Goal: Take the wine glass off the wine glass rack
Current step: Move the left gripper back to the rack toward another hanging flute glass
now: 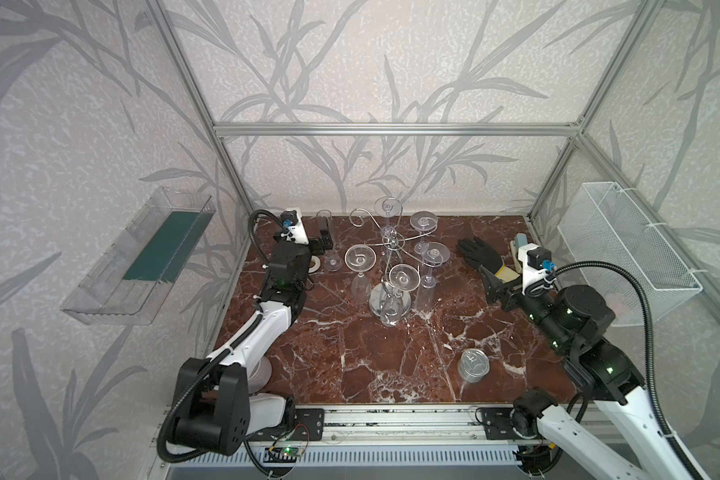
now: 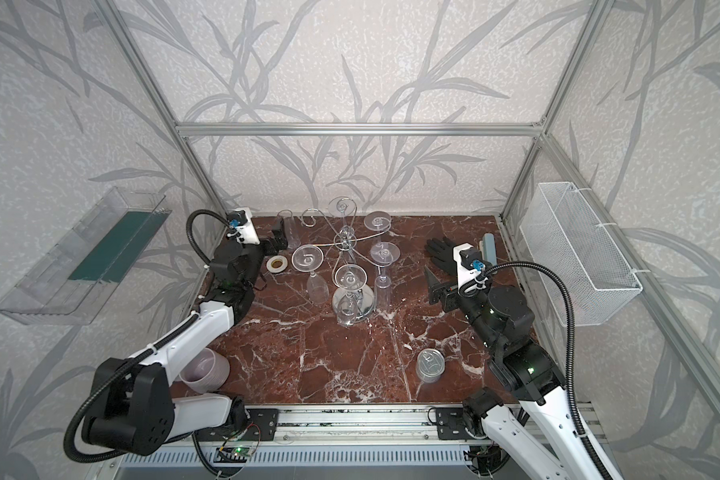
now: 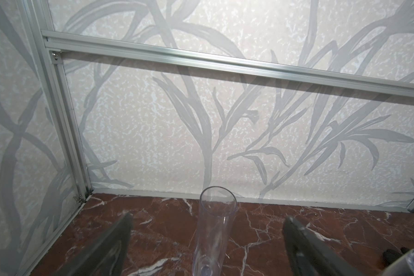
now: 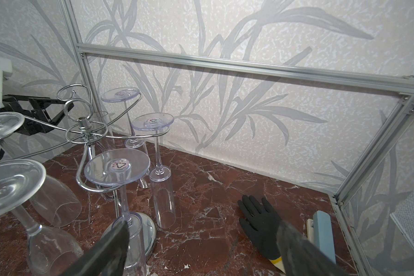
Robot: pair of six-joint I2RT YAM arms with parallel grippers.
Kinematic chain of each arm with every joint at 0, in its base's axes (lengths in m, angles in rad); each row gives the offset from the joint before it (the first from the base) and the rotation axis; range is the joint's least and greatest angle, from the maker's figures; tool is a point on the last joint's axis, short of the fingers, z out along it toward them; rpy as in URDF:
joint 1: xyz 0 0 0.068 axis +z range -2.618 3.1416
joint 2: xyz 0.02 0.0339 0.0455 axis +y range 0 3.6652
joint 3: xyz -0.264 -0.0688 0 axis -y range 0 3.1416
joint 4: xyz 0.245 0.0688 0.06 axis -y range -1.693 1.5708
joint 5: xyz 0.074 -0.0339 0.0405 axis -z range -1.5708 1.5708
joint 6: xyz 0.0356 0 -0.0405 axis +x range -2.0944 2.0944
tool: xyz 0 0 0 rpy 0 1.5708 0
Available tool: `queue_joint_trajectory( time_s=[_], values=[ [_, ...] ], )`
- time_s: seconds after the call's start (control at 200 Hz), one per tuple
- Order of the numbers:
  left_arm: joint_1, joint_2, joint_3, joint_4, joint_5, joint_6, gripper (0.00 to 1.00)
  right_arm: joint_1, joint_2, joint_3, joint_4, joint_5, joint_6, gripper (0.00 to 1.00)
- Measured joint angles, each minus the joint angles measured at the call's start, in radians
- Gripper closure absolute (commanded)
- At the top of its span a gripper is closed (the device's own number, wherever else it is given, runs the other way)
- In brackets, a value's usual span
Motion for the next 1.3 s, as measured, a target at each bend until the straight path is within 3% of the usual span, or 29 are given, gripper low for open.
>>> queue_joint_trajectory(
  time_s=[0.17, 0.275, 0.55, 0.855, 1.109, 1.299],
  values=[
    [0.000, -0.161, 0.013, -0.188, -0.023, -0.077, 0.01, 0.000, 0.019, 0.003, -0.002, -0.012, 0.006, 0.05],
    [0.000, -0.229, 0.097, -0.378, -0.028, -0.137, 0.01, 0.000, 0.032, 0.003, -0.002, -0.018, 0.014, 0.05],
    [0.000, -0.375, 0.173, -0.615, 0.063, -0.292, 0.01, 0.000, 0.057, 0.005, -0.004, -0.036, 0.025, 0.05],
    [0.000, -0.367, 0.210, -0.747, 0.180, -0.436, 0.02, 0.000, 0.060, 0.013, -0.012, -0.042, 0.040, 0.05],
    [0.000, -0.383, 0.245, -0.802, 0.318, -0.647, 0.06, 0.000, 0.056, 0.034, -0.047, -0.047, 0.043, 0.05],
    [0.000, -0.407, 0.362, -0.931, 0.405, -0.699, 0.06, 0.000, 0.058, 0.065, -0.058, -0.051, 0.043, 0.05]
  ],
)
